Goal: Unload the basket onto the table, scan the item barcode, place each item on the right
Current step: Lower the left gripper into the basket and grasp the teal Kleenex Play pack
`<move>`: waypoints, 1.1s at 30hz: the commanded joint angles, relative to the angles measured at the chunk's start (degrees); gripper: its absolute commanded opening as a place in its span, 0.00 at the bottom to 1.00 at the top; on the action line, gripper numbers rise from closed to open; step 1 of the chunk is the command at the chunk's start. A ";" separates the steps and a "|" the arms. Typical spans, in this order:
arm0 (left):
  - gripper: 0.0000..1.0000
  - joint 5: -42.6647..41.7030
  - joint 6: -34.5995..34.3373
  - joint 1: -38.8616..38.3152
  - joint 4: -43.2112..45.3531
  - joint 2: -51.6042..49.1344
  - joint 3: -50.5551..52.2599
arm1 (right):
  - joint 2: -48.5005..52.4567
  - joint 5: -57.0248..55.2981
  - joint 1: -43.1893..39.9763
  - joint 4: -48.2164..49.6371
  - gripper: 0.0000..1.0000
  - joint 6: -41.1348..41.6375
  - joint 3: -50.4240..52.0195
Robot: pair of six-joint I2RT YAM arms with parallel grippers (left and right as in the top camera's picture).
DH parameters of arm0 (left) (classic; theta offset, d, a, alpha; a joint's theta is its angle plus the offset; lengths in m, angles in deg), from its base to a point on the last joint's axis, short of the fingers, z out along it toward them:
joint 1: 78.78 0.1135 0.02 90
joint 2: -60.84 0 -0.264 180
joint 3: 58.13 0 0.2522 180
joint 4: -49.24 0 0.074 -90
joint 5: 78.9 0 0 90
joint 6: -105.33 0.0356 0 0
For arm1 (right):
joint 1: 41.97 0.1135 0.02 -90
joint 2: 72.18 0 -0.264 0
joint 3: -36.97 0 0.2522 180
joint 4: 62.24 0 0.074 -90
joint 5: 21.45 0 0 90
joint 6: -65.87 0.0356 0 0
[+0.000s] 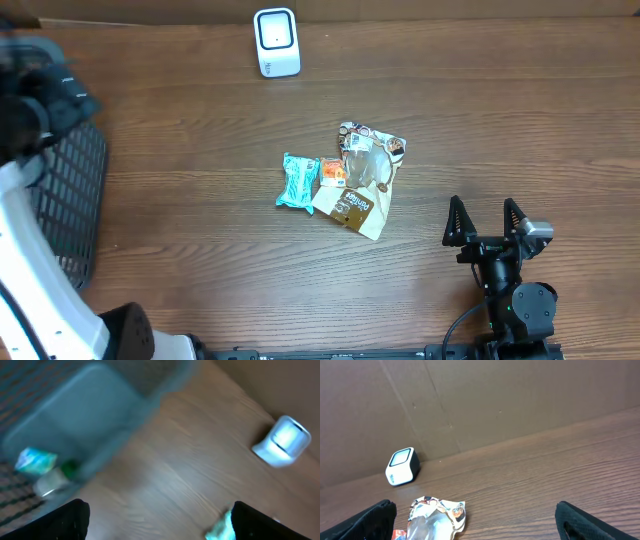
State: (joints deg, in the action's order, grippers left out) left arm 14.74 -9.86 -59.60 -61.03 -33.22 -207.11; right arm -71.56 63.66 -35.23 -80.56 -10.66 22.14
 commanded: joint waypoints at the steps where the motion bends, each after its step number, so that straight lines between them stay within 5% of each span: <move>1: 0.94 -0.52 -4.76 10.03 -0.26 0.59 4.17 | -0.46 -0.15 -0.39 0.26 1.00 -0.04 0.61; 14: 0.99 -7.32 -9.79 33.20 13.97 0.00 30.29 | -0.46 -0.15 -0.39 0.26 1.00 -0.04 0.61; 33: 1.00 5.14 -9.75 34.91 30.38 -6.97 49.68 | -0.46 -0.15 -0.39 0.26 1.00 -0.04 0.61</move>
State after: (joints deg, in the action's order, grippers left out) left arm 15.68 -19.08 -25.01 -31.06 -38.42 -158.11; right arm -71.56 63.64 -35.25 -80.54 -10.61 22.14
